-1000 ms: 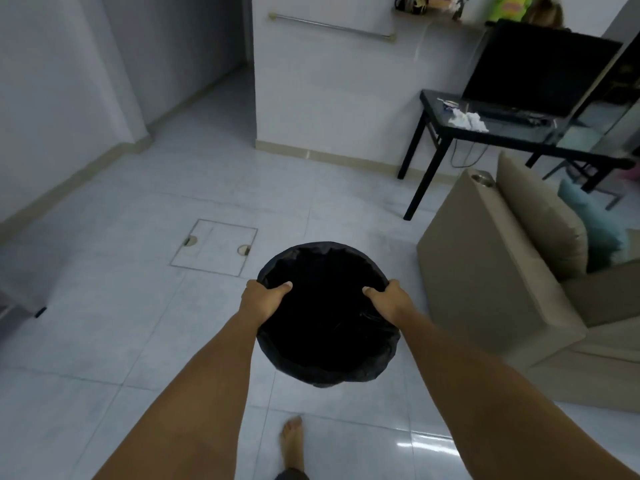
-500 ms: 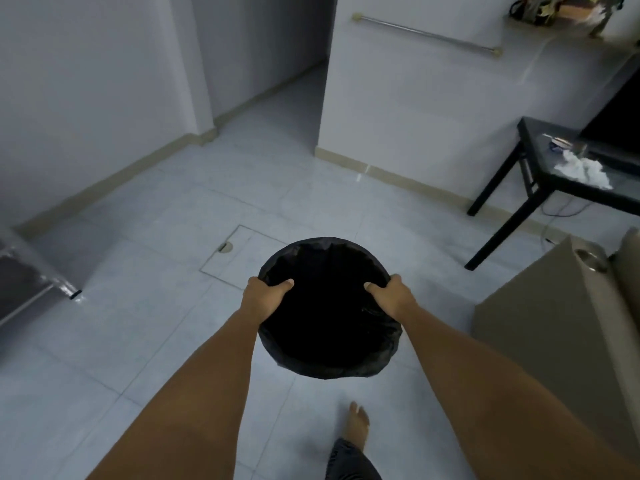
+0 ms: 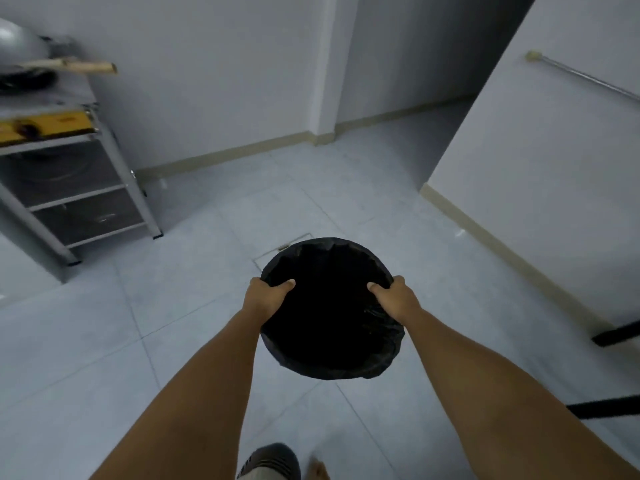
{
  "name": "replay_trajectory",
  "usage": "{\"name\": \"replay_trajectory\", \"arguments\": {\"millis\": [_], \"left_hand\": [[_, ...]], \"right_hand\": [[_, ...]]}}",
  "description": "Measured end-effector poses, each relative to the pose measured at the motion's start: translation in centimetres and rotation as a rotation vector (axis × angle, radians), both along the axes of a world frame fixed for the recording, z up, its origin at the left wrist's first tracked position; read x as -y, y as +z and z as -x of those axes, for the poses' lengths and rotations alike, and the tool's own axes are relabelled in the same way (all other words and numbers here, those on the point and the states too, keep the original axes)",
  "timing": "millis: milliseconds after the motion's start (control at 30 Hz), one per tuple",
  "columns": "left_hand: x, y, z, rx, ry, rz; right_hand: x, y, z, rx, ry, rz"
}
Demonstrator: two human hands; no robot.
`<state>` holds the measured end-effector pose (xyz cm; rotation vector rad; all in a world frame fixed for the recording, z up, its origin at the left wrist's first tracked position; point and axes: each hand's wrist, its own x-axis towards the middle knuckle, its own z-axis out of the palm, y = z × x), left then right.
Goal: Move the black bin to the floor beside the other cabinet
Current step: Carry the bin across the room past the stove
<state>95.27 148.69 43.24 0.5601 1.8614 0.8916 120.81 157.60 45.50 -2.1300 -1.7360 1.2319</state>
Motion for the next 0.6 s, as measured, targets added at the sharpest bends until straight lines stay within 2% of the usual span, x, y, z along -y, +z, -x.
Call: {"name": "replay_trajectory", "arguments": {"millis": [267,600], "left_hand": [[-4.6,-1.1,3.8,-0.02,0.208,-0.003],[-14.3,-1.9,15.3,-0.031,0.365,0.01]], "right_hand": [[-10.2,-1.1,6.5,-0.012,0.238,0.012],[-23.2,-2.4,20.4,-0.044,0.396,0.047]]}}
